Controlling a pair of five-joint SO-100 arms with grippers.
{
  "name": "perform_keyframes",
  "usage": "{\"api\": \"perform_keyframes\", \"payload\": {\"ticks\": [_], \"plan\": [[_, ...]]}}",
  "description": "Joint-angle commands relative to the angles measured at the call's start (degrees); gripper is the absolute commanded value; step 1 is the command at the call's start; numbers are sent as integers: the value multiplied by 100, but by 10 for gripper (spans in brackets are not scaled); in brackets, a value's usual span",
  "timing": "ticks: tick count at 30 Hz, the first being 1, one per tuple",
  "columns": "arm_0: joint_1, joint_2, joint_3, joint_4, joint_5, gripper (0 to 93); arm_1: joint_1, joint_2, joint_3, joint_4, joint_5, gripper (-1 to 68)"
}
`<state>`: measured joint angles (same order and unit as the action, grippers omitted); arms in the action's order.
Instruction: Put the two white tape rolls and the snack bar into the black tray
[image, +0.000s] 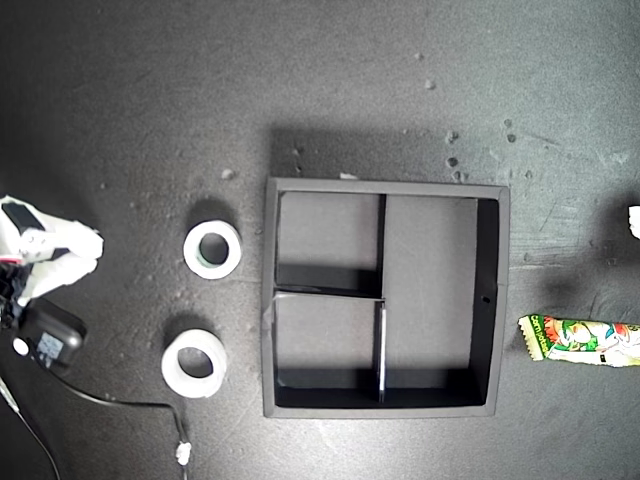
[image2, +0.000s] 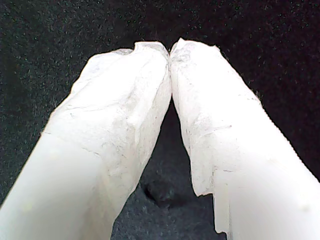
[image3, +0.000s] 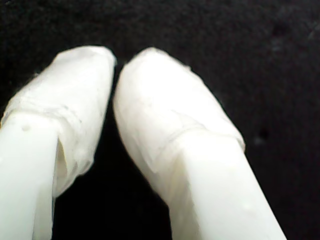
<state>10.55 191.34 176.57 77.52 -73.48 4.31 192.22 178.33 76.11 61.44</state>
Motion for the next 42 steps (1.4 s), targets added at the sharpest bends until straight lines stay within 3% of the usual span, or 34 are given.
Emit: {"api": "perform_keyframes", "payload": {"ticks": [1,26,31,33,37,38,42], "plan": [[-53,264,325,246,-475,3,-79,-18,70,70,-53,1],[-44,264,325,237,-905,2,-53,-18,70,70,343,1],[-9,264,325,62,-905,0,378,-18,70,-26,554,1],[167,255,325,-167,-1204,0,439,-18,70,-264,519,1],[237,255,325,-1187,-88,1,343,-18,70,-976,-62,0],[220,255,325,-1354,149,39,264,-18,70,-1266,-360,0],[255,255,325,-1644,475,107,185,-18,70,-2153,-1230,-2]]}}
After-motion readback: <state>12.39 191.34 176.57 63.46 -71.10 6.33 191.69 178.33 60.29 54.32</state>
